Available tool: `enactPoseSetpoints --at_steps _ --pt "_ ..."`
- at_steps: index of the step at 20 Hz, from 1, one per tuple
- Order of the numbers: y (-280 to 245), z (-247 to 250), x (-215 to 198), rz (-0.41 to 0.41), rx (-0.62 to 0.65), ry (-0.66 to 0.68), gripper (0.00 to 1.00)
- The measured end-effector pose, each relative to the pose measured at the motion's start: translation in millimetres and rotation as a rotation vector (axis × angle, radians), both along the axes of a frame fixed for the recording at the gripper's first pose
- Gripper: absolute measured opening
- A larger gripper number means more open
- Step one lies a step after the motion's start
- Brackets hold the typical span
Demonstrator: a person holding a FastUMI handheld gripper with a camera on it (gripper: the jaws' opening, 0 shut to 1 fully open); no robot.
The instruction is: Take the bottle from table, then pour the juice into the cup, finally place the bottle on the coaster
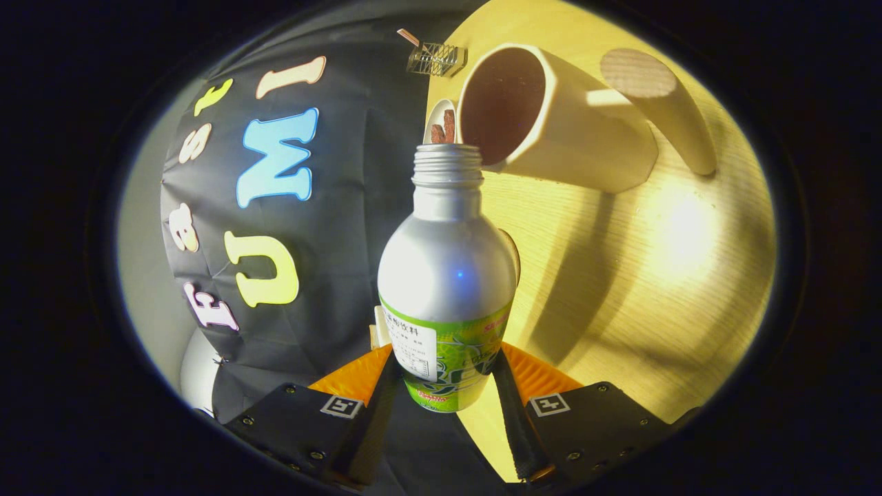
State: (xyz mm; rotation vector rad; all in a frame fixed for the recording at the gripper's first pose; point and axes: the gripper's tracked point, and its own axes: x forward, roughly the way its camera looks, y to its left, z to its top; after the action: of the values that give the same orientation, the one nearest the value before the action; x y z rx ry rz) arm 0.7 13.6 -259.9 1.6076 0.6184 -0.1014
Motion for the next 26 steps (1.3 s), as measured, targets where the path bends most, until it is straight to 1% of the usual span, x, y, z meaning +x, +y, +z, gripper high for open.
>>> enactPoseSetpoints --at_steps 7,13,26 --pt "0 6 1 -0.019 0.072 0.011 0.73" --pt "-1 12 4 -0.051 0.129 0.015 0.73" --pt "-6 21 7 -0.097 0.199 0.023 0.73"
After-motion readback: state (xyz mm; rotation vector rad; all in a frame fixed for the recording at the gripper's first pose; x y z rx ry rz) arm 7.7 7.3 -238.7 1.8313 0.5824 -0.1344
